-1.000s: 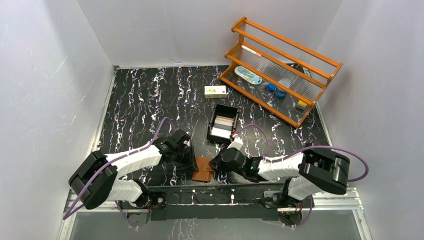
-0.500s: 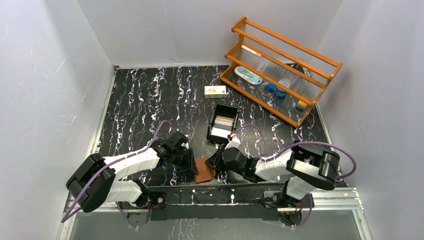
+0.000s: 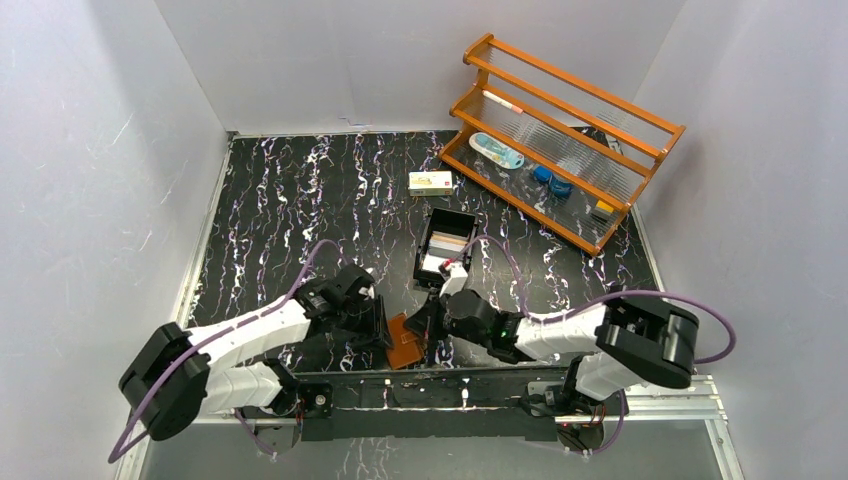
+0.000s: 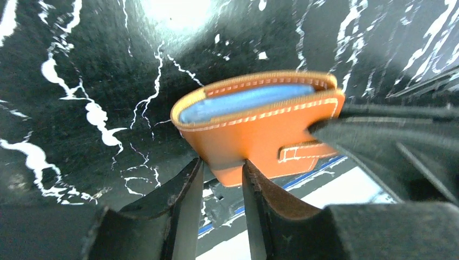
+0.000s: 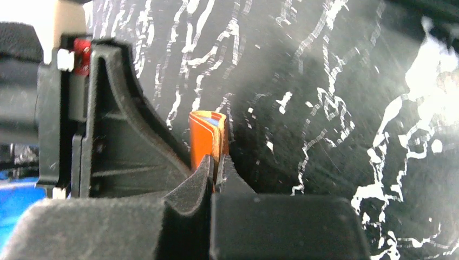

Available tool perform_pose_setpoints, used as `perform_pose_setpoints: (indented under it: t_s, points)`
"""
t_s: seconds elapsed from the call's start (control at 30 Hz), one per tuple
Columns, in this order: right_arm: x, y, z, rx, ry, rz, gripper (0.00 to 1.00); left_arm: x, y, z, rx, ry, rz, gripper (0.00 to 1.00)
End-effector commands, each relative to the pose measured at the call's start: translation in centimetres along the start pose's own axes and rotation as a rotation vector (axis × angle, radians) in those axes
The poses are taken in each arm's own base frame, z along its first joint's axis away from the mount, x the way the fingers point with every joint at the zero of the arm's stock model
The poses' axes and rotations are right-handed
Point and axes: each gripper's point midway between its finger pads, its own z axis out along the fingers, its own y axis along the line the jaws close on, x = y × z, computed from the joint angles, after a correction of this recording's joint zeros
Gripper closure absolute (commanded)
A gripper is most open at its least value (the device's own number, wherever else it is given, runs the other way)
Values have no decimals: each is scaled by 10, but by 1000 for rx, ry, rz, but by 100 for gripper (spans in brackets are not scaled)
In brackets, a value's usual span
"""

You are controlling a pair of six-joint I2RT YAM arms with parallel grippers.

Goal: Put the credit cards into the card holder
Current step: Turn over the card holder at the center of the board.

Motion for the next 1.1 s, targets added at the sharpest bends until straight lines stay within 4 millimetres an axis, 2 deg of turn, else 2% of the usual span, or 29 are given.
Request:
perform_pose_setpoints:
  t_s: [0.0,0.2,0.37,0.53,0.67,0.77,0.9,1.0,1.07]
  points:
    - [-6,43,-11,-148,38,-327,100,-44,-36,-35,67,-192,2,69]
    - [-41,44,-20,-56,4,-628,100,-62,-41,-69,66,-284,-60,69]
    - [-76,35,-26,72,-33,-939,100,-85,-32,-90,76,-322,-114,69]
    - [-85,33,-22,58,-45,-1256,100,-105,-40,-97,116,-307,-115,70]
    - [-70,28,-19,-20,-42,-1485,100,-114,-42,-97,115,-293,-94,69]
    - [-64,19,-16,35,-51,-1578,100,-111,-41,-86,129,-247,-72,67]
    - [-34,5,-9,66,2,-1652,100,-93,-38,-61,173,-137,-83,63]
    - [-5,0,-4,32,64,-1665,100,-84,-35,-51,200,-101,-97,60]
    - [15,-2,-1,1,117,-1637,93,-79,-33,-48,214,-96,-100,59]
